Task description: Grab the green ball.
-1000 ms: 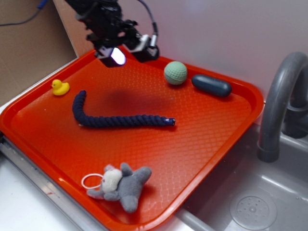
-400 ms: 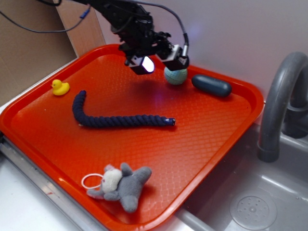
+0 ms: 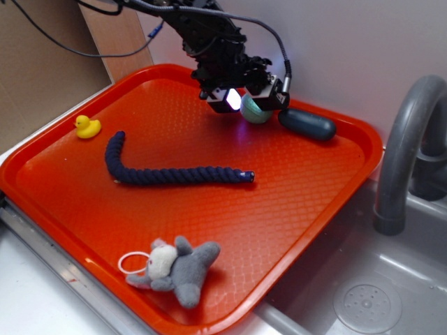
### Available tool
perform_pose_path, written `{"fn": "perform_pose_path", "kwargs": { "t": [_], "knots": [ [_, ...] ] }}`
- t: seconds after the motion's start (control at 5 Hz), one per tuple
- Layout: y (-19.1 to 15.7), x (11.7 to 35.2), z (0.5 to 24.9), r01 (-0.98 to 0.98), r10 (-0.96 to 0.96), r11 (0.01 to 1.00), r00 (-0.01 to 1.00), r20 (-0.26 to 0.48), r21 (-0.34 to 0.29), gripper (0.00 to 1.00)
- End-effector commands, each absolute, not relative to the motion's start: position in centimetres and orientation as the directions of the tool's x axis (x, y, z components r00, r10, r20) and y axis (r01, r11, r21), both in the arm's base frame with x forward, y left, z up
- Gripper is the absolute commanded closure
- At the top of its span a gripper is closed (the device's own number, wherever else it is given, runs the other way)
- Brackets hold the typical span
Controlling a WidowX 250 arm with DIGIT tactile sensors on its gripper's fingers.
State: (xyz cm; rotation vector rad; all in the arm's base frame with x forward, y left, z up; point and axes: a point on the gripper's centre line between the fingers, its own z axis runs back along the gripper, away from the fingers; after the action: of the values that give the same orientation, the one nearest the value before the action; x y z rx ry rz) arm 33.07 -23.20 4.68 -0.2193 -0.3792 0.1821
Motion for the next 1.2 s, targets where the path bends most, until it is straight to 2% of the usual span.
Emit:
{"fn": "perform_pose_path", "kwargs": {
  "t": [0.0,0.2,0.4,0.6,0.8,1.0],
  "knots": [
    [-23.3,33.0,7.0,-0.137,0.207,0.969,0.905,0.372,-0.205,1.0],
    [-21.1,31.1,9.4,-0.161,0.218,0.957,0.948,0.231,-0.242,1.0],
    [-19.3,28.8,12.8,-0.262,0.317,0.926,0.93,0.184,-0.274,1.0],
    [-17.3,27.0,14.9,-0.245,0.28,0.933,0.955,0.101,-0.262,1.0],
    [-15.8,24.4,18.5,-0.227,0.256,0.942,0.962,0.091,-0.249,1.0],
    [-14.4,22.0,21.8,-0.204,0.238,0.947,0.964,0.114,-0.25,1.0]
  ]
}}
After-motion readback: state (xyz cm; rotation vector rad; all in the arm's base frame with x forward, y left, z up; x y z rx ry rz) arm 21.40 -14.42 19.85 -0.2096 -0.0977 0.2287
